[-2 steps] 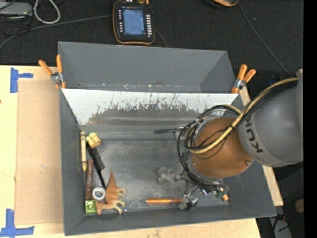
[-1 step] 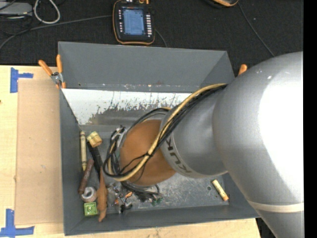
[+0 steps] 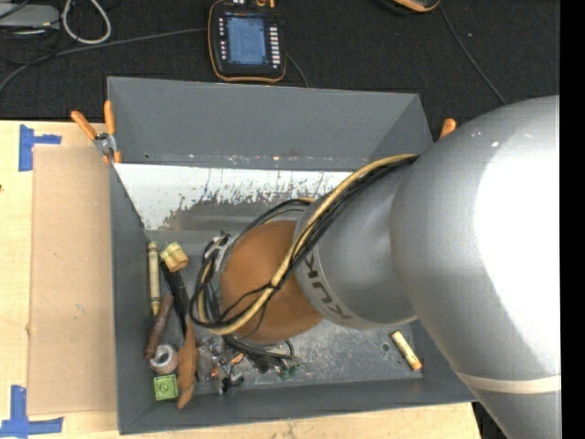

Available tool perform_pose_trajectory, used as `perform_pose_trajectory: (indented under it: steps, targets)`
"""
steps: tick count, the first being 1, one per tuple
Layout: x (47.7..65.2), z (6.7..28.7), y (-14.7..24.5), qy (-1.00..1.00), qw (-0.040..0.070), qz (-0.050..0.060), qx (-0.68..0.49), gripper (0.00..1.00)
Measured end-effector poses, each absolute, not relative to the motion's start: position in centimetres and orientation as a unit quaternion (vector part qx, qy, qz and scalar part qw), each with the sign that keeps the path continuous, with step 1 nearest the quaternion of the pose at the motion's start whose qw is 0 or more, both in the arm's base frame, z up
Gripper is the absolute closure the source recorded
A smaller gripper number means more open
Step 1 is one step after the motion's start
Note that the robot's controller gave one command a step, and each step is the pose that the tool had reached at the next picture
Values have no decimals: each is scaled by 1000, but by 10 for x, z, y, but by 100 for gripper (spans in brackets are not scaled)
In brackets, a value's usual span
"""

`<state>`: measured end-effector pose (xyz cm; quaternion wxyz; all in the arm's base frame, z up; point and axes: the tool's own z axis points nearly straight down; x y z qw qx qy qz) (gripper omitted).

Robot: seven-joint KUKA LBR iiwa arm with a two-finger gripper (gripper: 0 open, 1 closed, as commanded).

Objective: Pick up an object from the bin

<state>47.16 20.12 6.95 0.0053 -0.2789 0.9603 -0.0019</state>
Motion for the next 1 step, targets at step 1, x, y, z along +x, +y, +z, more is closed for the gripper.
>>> perform_pose_trajectory:
  steps: [1]
  targets:
    - [470,90,202,960,4,-1,-279,100]
